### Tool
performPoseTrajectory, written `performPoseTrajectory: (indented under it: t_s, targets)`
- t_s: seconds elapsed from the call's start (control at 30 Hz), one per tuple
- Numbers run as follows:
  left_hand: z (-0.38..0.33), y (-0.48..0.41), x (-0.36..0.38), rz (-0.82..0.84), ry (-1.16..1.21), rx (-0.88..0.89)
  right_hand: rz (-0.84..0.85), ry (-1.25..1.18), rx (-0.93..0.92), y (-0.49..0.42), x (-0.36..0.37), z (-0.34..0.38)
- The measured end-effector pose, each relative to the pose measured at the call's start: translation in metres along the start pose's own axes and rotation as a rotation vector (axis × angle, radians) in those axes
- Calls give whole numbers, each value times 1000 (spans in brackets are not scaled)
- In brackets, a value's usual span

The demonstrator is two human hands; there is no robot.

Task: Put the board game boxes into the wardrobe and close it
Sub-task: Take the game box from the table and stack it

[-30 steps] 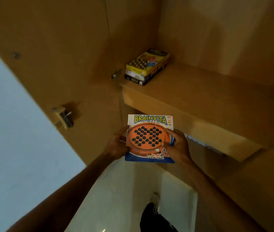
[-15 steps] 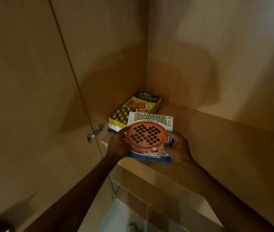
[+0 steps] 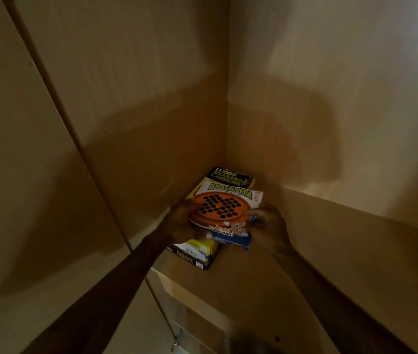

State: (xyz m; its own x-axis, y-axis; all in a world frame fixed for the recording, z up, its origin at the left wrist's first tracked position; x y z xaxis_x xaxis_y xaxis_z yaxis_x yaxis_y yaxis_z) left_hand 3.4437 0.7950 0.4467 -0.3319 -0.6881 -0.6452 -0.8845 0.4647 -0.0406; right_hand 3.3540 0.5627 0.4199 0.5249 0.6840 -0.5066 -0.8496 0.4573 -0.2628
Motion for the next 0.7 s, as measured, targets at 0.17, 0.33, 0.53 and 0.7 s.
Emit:
performPoseTrajectory:
  t_s: [0.17,0.33,0.53,0.7]
  targets:
    - [7,-6,-7,-76,-148,59,80,-69,-109,6,2,15]
    - [7,3,-2,-323,-288,9,251,-37,-168,1,14,24]
    - [-6,21,8,-397,-222,-104,344,-63,-168,2,10,27]
    - [-4,76,28,-578,2,-205,225,-217,-172,41,3,17]
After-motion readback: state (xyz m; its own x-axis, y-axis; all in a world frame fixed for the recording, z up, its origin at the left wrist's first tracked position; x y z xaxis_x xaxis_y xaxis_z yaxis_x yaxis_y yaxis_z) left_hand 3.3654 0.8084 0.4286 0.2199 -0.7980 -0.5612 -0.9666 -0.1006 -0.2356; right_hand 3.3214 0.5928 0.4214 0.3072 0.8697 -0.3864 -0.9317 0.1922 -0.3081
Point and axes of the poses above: each hand's wrist, its own y-axis away from the middle knuckle, its own x-axis out of the palm, z = x × y, the point moved 1 cm from there along -y, towards the middle knuckle, and after that the axes turned 5 degrees about -z, right-handed, at the moved point
